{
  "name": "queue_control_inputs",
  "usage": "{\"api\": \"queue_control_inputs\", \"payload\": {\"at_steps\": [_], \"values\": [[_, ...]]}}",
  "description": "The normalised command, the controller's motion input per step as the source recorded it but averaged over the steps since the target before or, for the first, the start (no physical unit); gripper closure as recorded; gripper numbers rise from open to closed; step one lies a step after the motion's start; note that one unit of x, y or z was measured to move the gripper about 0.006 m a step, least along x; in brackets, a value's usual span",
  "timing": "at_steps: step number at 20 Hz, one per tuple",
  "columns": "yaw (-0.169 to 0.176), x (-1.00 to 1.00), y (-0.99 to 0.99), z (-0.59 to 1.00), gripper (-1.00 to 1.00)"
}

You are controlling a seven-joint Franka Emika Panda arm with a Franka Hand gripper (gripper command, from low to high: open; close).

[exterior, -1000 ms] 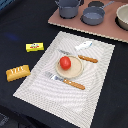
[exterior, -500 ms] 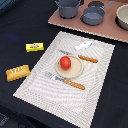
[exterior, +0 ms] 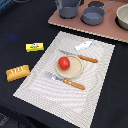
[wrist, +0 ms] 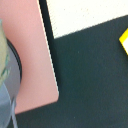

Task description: Interact with the objects in diverse but meaningful ways.

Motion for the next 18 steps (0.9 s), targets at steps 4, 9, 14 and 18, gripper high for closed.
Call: {"api": "queue_control_inputs", "payload": {"at_steps": [4,9,14,18], "values": [[0.001,0.97,-0.17,-0.16,-1.0],[0.054,0.72,-0.29,-0.1,-1.0],[0.182,0.22,-0.43,-0.21,-1.0],[0.239,0.11,-0.24,-0.27,-1.0]]}}
